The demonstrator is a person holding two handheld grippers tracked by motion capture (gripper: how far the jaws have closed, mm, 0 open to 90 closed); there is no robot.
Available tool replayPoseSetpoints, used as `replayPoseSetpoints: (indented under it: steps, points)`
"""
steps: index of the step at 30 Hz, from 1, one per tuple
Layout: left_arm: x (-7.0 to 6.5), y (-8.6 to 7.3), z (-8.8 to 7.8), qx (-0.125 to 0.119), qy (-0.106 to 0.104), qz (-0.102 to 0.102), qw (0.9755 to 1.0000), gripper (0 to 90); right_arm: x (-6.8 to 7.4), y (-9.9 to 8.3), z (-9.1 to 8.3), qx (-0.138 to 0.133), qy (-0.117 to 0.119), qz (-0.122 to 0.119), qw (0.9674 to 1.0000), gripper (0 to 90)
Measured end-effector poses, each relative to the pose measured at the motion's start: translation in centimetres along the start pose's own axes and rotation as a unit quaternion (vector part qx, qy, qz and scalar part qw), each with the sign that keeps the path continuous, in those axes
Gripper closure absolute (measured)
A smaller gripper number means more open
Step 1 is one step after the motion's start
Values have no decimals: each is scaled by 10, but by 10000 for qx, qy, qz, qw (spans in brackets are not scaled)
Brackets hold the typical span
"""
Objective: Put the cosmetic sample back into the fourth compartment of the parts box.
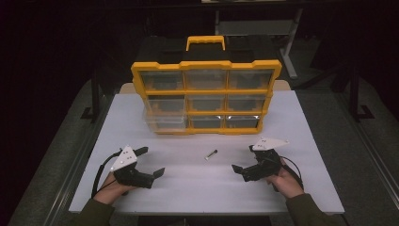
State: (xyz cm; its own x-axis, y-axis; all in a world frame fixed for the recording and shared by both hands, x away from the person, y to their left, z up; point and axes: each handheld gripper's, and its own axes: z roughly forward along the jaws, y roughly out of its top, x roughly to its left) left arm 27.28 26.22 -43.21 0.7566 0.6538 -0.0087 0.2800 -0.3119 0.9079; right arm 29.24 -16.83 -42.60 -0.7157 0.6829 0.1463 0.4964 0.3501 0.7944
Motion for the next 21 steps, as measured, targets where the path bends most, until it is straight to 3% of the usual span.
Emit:
replayPoseSetpoints:
  steps: [7, 13, 21]
  points:
    - [0, 0, 0, 39, -11, 49, 10000, 0, -1, 9, 4, 65, 52, 96, 9999, 0]
    - [0, -1, 1, -2, -14, 45, 10000, 0, 1, 16, 9, 107, 104, -85, 9999, 0]
    - [-1, 0, 2, -14, -45, 14, 10000, 0, -5, 27, 14, 183, 201, -8, 9996, 0]
